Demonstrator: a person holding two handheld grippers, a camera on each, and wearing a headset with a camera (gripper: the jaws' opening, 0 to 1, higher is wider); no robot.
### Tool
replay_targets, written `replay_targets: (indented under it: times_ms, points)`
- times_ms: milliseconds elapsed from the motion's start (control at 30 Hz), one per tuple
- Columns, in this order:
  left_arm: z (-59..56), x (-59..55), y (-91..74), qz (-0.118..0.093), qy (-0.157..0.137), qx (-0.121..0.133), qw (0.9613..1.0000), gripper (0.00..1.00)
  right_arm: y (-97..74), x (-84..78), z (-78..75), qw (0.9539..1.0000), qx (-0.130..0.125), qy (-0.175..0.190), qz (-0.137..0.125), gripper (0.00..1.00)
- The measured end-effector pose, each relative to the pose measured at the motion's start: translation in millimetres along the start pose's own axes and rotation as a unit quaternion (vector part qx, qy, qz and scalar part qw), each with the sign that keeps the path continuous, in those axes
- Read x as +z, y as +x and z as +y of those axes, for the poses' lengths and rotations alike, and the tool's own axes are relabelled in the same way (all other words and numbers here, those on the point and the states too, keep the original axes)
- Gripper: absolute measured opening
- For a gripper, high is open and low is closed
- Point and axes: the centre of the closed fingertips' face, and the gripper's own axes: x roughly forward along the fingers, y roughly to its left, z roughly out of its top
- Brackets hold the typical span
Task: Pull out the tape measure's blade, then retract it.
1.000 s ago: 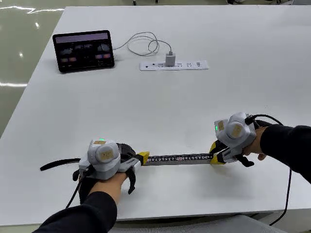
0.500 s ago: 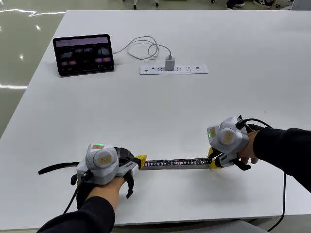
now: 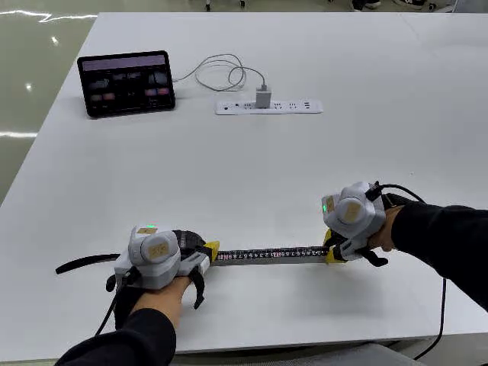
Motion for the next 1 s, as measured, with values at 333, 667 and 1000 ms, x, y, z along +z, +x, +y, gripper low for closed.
replay_targets:
  times_ms: [333, 667, 1000]
  points:
    - [-0.1, -2.2, 1.7, 0.006, 0.003, 0.001, 1.0000, 0.70, -1.0, 1.0, -0.1, 0.9996, -0.003, 0.016, -0.024, 0.10]
    - [-0.1, -3.8, 1.1, 0.009, 0.017, 0.000, 0.9998, 0.69, 0.0, 1.4, -1.0, 0.9994, -0.003, 0.021, -0.028, 0.10]
    - [0.1, -4.0, 1.7, 0.011, 0.014, -0.001, 0.9998, 0.69, -0.9, 3.0, -1.7, 0.9984, -0.005, 0.038, -0.040, 0.10]
